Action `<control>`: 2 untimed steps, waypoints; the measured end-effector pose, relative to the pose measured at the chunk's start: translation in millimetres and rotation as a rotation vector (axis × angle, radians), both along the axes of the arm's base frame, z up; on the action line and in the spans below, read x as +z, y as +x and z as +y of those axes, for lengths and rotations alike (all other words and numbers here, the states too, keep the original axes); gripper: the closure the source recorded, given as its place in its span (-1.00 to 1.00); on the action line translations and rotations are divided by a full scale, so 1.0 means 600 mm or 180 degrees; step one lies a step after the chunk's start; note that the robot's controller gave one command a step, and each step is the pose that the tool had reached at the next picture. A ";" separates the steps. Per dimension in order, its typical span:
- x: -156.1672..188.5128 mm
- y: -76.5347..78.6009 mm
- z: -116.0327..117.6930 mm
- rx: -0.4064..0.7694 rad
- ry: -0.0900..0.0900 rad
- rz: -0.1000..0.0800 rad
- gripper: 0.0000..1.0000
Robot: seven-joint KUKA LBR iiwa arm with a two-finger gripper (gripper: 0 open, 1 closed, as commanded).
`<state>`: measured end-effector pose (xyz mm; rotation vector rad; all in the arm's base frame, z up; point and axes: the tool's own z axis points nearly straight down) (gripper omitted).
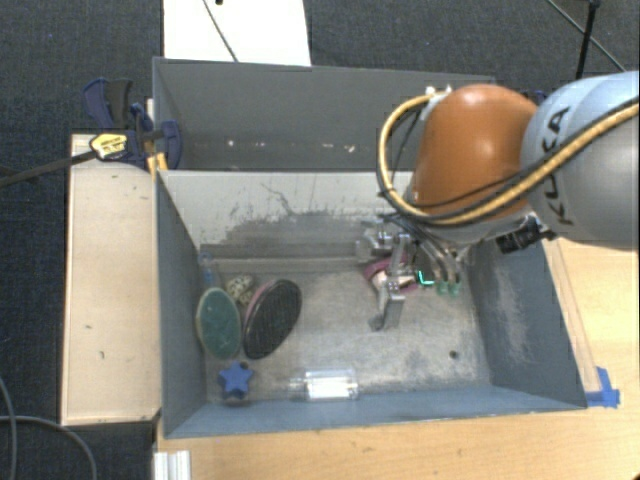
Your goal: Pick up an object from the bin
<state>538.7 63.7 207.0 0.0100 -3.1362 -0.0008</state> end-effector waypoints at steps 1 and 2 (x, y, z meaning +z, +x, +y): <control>-0.160 0.003 0.110 0.0426 0.0005 -0.0003 -1.00; -0.215 0.011 0.231 0.1870 -0.0025 -0.0041 -1.00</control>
Offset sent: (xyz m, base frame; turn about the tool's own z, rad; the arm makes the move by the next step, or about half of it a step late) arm 0.0036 0.0633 -0.0929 -0.1198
